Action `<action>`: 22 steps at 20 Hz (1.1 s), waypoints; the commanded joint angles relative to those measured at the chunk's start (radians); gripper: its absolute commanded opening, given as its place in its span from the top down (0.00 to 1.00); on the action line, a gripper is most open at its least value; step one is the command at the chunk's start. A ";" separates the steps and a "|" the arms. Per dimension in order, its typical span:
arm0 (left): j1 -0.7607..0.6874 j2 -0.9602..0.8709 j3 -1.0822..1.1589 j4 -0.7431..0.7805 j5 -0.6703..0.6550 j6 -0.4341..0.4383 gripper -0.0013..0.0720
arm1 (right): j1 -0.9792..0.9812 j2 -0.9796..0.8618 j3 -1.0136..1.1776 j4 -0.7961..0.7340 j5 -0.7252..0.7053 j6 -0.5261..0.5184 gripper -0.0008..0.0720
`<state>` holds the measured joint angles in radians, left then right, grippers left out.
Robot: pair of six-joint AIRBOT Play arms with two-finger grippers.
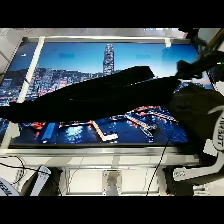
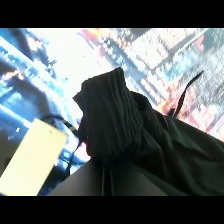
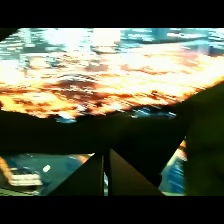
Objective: Fold the clothes and pants, and hang the long-sleeved shirts on hangers.
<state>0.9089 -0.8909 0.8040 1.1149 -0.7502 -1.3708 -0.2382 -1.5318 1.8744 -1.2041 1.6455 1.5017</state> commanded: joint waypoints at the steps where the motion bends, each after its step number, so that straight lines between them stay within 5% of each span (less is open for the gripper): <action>1: 0.003 0.021 -0.004 0.037 -0.057 -0.001 0.96 | -0.036 0.092 -0.053 -0.085 0.047 -0.027 0.98; 8: 0.004 0.006 -0.043 0.169 -0.111 -0.003 0.96 | 0.021 0.206 -0.722 -0.084 -0.076 -0.085 0.98; 12: 0.005 -0.005 -0.062 0.282 -0.107 -0.086 0.96 | 0.008 0.302 -1.017 -0.083 -0.184 -0.083 0.98; 15: 0.005 -0.007 -0.061 0.281 -0.087 -0.097 0.96 | 0.008 0.355 -0.985 -0.072 -0.201 -0.082 0.98; 22: 0.034 -0.007 -0.061 0.280 -0.077 -0.111 0.96 | 0.036 0.416 -0.532 -0.051 -0.247 -0.030 0.98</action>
<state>0.9318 -0.8974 0.7429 1.3880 -0.8333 -1.4750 -0.2211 -1.1290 1.1896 -1.2591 1.4605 1.4517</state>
